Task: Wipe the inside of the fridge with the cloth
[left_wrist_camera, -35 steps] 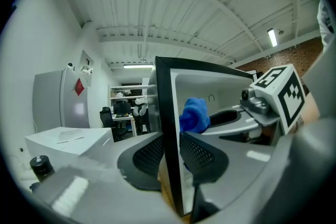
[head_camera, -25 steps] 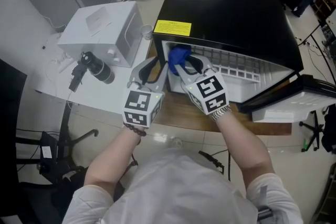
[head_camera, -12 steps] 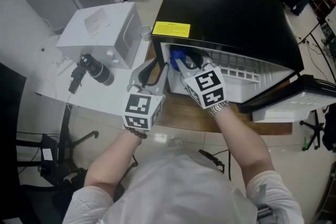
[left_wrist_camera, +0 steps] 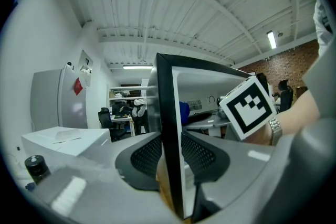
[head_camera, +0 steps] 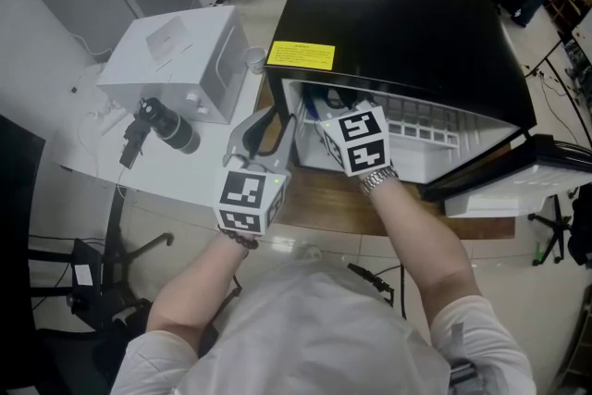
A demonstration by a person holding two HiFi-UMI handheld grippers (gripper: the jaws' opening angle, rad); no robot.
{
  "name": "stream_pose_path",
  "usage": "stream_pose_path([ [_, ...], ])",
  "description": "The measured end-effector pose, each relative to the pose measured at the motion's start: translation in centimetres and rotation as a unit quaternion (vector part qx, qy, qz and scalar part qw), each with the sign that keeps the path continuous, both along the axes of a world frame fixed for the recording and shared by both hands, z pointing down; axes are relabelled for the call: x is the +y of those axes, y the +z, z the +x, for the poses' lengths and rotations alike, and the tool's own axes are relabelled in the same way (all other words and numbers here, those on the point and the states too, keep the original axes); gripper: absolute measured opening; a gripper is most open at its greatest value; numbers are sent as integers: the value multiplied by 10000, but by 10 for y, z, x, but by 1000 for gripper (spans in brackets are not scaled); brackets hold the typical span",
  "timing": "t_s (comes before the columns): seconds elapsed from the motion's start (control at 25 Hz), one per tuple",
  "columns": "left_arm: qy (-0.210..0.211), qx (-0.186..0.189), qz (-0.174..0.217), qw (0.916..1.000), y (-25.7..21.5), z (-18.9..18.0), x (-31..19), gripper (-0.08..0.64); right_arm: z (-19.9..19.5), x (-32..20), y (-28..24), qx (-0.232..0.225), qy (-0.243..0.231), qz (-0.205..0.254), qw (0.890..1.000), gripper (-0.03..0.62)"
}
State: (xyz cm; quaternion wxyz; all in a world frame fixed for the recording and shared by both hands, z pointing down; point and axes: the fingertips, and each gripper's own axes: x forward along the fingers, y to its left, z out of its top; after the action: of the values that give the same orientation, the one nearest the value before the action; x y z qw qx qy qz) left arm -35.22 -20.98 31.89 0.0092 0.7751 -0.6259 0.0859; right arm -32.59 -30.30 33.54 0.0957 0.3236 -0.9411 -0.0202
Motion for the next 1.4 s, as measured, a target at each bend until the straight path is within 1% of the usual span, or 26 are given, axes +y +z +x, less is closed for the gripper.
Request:
stream_pose_path([
  [0.44, 55, -102, 12, 9999, 3, 0, 0, 107, -1, -36, 3, -1, 538, -48, 9985, 100],
  [0.6, 29, -70, 11, 10000, 0, 0, 0, 109, -2, -43, 2, -38, 717, -75, 9974, 100],
  [0.76, 27, -90, 1, 10000, 0, 0, 0, 108, -2, -51, 8, -110, 868, -235, 9959, 100],
  [0.96, 12, -84, -17, 10000, 0, 1, 0, 108, 4, -63, 10, -130, 1131, -281, 9931, 100],
  [1.4, 6, -69, 16, 10000, 0, 0, 0, 109, 24, -79, 12, -153, 1501, -458, 9875, 100],
])
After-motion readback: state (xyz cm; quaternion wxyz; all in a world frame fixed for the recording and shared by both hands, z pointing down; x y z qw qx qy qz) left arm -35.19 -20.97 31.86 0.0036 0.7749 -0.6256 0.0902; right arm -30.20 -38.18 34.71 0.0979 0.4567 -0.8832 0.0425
